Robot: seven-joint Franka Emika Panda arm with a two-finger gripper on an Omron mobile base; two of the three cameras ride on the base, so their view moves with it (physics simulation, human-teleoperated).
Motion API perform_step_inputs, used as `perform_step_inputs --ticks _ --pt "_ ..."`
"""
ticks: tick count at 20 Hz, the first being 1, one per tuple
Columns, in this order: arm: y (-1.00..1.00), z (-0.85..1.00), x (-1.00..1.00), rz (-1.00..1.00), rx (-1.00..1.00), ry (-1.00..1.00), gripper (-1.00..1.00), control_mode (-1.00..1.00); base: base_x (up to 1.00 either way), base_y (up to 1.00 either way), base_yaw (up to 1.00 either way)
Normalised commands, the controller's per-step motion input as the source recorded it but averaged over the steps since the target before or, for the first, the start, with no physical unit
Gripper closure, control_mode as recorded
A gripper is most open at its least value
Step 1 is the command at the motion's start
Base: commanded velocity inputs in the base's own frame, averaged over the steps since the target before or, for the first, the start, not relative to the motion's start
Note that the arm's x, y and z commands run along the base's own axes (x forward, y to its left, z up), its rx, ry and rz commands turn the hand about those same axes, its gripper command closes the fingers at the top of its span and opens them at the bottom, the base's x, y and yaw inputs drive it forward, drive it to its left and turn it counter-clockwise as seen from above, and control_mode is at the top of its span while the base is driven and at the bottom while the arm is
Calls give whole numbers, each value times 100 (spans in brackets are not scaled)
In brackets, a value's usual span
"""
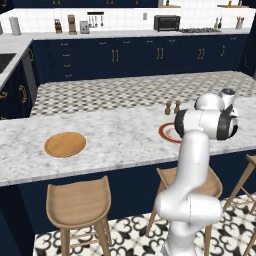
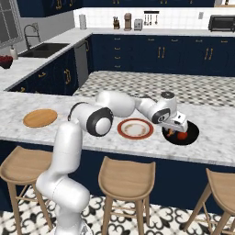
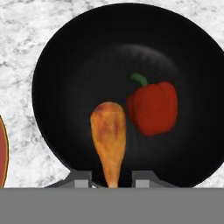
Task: Pick the chicken drumstick and bell pepper from their plates and place them in the bowl. Then put the bowl in the fridge.
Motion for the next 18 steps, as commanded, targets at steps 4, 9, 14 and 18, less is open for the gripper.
perform_step_inputs --ticks 4,9,14,18 --pt "-3 -3 34 6 1 8 -100 -100 0 0 0" --pt "-4 5 20 7 1 5 -100 -100 0 0 0" --pt "0 29 -50 8 0 0 -100 -100 0 0 0" --pt "29 -2 -43 13 0 0 -100 -100 0 0 0"
